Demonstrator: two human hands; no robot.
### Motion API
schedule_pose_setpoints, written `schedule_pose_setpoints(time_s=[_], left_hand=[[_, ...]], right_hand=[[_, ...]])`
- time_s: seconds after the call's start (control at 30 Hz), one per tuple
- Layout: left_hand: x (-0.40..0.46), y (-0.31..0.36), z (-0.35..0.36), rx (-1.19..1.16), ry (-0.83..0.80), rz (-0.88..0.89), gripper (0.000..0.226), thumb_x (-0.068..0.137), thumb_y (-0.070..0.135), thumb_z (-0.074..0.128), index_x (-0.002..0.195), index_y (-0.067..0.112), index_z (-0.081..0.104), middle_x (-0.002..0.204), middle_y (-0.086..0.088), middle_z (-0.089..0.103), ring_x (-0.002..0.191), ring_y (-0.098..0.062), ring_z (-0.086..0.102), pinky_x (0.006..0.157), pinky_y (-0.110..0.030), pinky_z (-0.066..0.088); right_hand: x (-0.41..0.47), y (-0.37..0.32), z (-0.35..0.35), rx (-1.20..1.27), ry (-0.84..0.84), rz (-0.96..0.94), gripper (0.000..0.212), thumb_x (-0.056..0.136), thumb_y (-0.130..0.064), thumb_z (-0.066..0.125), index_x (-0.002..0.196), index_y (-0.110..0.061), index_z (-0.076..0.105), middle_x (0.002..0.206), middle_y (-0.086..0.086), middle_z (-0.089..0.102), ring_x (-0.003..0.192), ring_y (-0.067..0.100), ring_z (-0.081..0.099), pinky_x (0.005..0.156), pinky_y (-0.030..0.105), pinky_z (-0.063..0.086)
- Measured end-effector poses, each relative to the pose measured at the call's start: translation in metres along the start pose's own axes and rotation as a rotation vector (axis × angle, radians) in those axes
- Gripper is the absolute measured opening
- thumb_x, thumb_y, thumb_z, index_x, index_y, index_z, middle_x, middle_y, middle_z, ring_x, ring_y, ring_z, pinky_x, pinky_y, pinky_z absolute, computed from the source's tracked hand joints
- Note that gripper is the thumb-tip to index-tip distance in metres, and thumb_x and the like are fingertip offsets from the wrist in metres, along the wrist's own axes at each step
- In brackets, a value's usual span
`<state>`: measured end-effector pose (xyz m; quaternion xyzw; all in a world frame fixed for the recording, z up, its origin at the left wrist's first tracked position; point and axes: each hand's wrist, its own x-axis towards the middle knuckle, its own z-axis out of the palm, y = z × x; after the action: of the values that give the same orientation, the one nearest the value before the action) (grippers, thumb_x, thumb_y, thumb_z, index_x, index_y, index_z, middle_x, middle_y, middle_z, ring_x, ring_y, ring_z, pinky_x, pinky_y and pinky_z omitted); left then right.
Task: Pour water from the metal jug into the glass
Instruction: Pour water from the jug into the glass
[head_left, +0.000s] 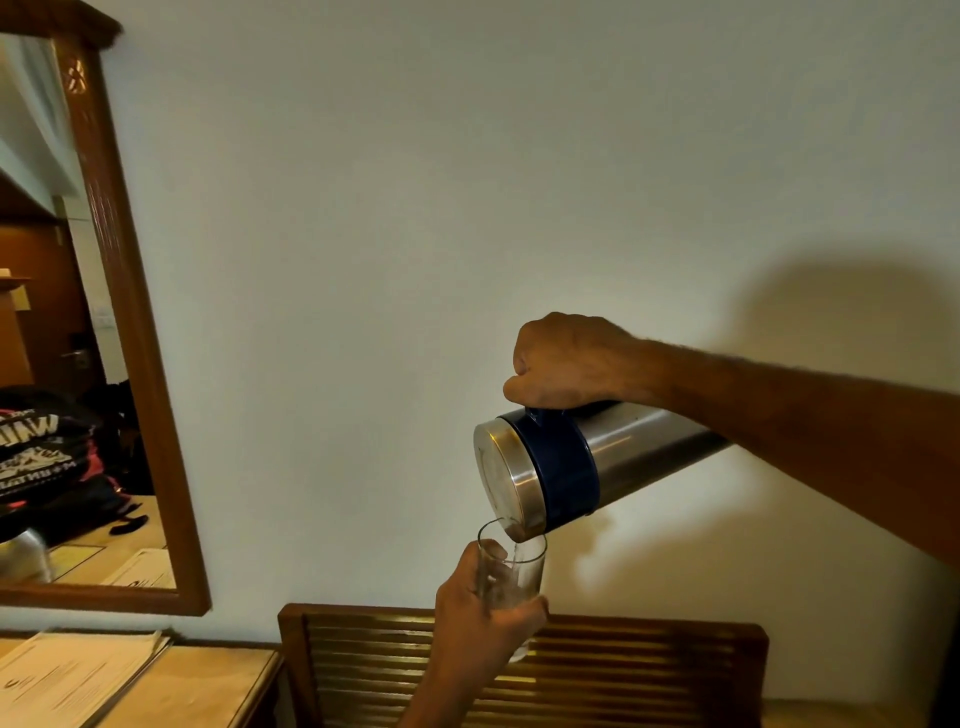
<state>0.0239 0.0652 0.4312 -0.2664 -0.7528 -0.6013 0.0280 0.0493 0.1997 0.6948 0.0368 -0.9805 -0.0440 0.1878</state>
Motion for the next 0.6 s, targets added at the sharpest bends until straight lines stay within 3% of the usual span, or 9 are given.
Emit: schedule_pose_setpoints(time_s=[0.07,0.27,0.6], left_hand=[[0.001,0.000,0.000,-0.005,0.002,-0.011,0.058,0.049,0.053,0.079,0.098,0.035,0.054,0.095,0.009,0.068,0.085,-0.019,0.071,0.064,-0.020,0.061],[0.001,0.005,0.001,-0.025,0.020,-0.012,0.057,0.046,0.055,0.077,0.096,0.038,0.055,0.092,0.016,0.067,0.081,-0.011,0.068,0.051,-0.005,0.051],[0.005,0.000,0.005,-0.058,0.028,-0.012,0.057,0.048,0.045,0.081,0.099,0.037,0.058,0.095,0.011,0.069,0.084,-0.018,0.071,0.056,-0.016,0.059]], right_hand=[[0.002,0.000,-0.002,-0.003,0.007,-0.011,0.027,0.065,-0.030,0.053,0.044,-0.019,0.040,0.044,-0.005,0.036,0.044,0.014,0.036,0.047,0.031,0.033],[0.006,-0.001,-0.008,-0.027,0.026,-0.036,0.024,0.064,-0.031,0.052,0.045,-0.019,0.043,0.044,-0.005,0.039,0.043,0.015,0.039,0.047,0.031,0.036],[0.014,-0.003,-0.010,-0.047,0.033,-0.065,0.026,0.068,-0.029,0.054,0.046,-0.018,0.044,0.044,-0.004,0.038,0.043,0.014,0.038,0.047,0.030,0.035]])
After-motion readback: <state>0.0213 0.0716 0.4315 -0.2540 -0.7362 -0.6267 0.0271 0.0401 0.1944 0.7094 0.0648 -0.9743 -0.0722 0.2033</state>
